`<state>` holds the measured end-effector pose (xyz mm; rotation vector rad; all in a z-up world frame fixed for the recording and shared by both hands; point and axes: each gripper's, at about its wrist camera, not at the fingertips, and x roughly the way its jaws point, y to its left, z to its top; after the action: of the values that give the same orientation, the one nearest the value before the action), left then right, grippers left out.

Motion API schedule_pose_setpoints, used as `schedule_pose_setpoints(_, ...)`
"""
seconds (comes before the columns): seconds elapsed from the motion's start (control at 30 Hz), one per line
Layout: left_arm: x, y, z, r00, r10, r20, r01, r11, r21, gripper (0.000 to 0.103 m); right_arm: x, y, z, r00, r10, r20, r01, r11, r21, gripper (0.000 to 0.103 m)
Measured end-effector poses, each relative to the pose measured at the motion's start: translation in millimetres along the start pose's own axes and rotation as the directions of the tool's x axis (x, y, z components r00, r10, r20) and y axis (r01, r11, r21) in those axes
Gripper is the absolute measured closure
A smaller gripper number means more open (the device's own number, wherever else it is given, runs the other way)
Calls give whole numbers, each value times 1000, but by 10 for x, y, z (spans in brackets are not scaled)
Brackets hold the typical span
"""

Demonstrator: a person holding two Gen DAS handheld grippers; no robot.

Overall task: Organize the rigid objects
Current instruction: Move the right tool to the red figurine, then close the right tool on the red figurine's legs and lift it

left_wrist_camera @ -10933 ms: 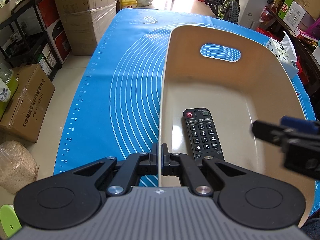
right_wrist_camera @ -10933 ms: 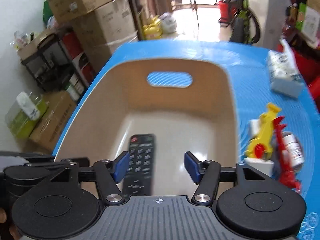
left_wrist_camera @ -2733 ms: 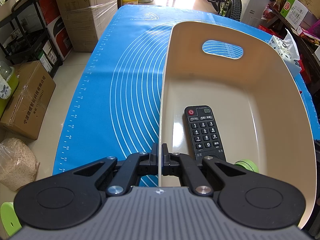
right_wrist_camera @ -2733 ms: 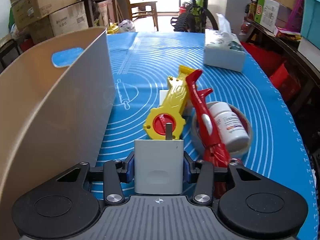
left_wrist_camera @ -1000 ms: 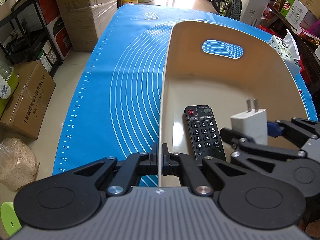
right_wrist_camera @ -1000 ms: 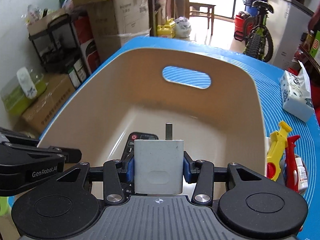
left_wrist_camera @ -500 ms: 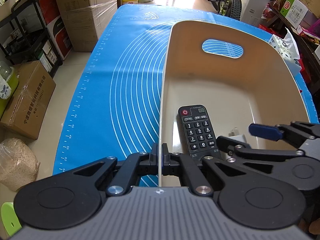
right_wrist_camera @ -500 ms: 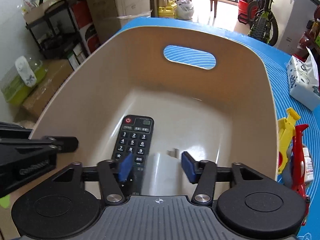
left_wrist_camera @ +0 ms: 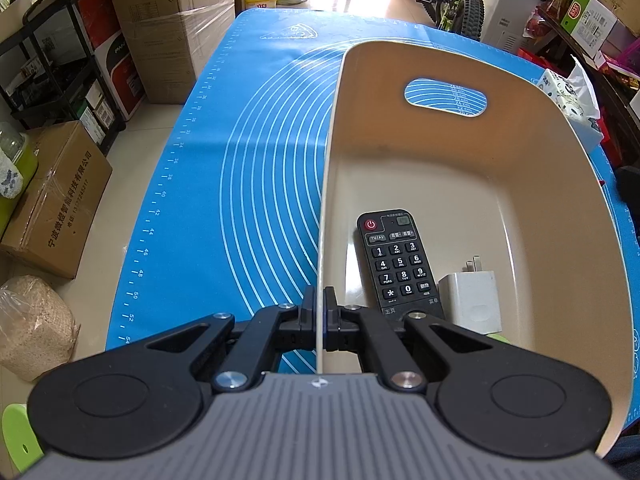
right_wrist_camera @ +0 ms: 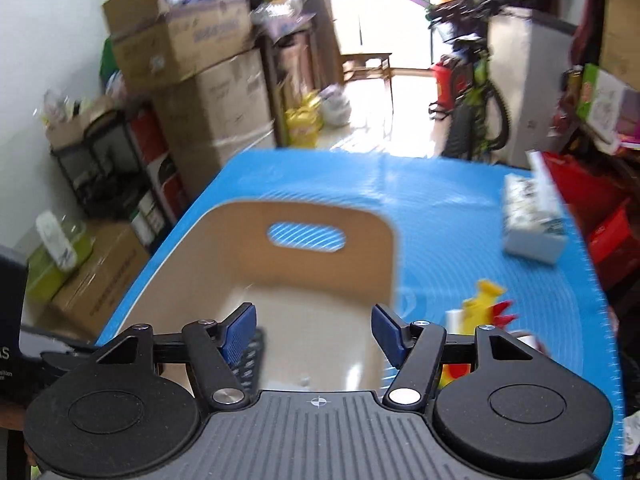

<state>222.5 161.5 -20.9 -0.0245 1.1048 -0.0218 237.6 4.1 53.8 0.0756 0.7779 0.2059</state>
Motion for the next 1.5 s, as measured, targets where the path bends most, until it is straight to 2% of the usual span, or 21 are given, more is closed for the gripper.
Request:
schedule_pose_setpoints(0.13,-1,6,1,1000,-1,0,1,1000,-1,100,-116,-355,-15,996,-77,34,76,996,43,31)
schedule_pose_setpoints(0.33,0,6,3,1000,-1,-1,1,1000,-2,100,-35,-904,-138,982,-191,-7,190,975,114,31)
schedule_pose_setpoints(0.47,3,6,2,1000,-1,-1,1,1000,-2,100,55,-1197,-233,972,-225,-63,233,955,185,31)
schedule_pose_setpoints(0.67,12,16,5,1000,-1,-4,1,1000,-3,100,210,-1378,-384,968,-223,-119,244,945,216,31)
schedule_pose_setpoints(0.77,14,14,4,1000,0,-5,0,1000,-3,100,324,-1426,-501,957,-231,-174,268,935,232,32)
schedule_pose_setpoints(0.87,15,13,4,1000,-2,-6,2,1000,-5,100,374,-1477,-552,953,-234,-194,277,932,235,32)
schedule_pose_setpoints(1.07,15,12,2,1000,-4,-6,4,1000,-6,100,532,-1439,-634,945,-208,-251,262,943,206,33)
schedule_pose_setpoints(1.17,16,11,2,1000,-4,-6,4,1000,-6,100,589,-1407,-651,943,-203,-265,257,948,189,41)
schedule_pose_setpoints(1.23,16,10,2,1000,-5,-6,5,1000,-6,100,628,-1405,-664,940,-192,-282,250,951,185,50)
schedule_pose_setpoints(1.27,16,5,1,1000,-4,-6,4,1000,-6,100,642,-1404,-672,938,-193,-290,252,950,183,50)
schedule_pose_setpoints(1.33,16,8,1,1000,-4,-6,4,1000,-6,100,653,-1406,-670,937,-187,-294,247,952,183,59)
schedule_pose_setpoints(1.5,16,10,1,1000,-4,-6,4,1000,-7,99,670,-1360,-668,942,-162,-294,221,959,178,60)
